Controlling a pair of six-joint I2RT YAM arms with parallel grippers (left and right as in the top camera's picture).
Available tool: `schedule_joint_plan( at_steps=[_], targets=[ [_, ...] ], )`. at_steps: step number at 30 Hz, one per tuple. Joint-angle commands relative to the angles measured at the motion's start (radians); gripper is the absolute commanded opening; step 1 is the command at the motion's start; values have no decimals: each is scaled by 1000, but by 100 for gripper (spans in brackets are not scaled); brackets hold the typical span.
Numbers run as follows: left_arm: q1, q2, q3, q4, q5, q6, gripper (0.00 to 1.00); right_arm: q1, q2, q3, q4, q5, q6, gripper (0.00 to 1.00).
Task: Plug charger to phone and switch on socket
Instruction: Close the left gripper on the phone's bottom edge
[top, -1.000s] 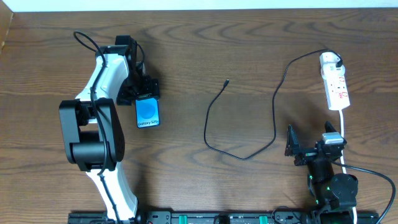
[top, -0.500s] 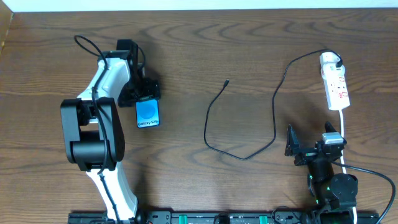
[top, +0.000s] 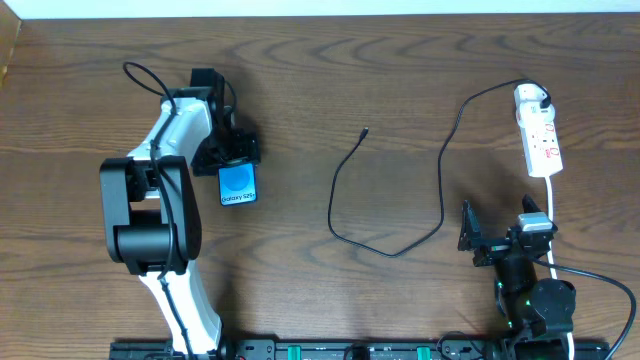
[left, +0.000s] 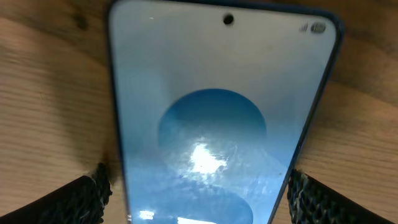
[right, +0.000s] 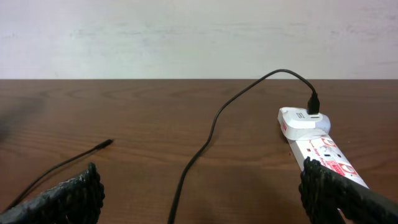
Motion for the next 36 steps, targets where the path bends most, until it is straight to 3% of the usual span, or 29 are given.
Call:
schedule_joint_plan(
  at_steps=[1,36],
  targets=[
    [-20,17,-35,24,-9,-14,92,6,-6,-1,-5,5,3,99],
    [-29,18,-42,38,-18,-31,92,6,-6,-1,-5,5,3,99]
  ],
)
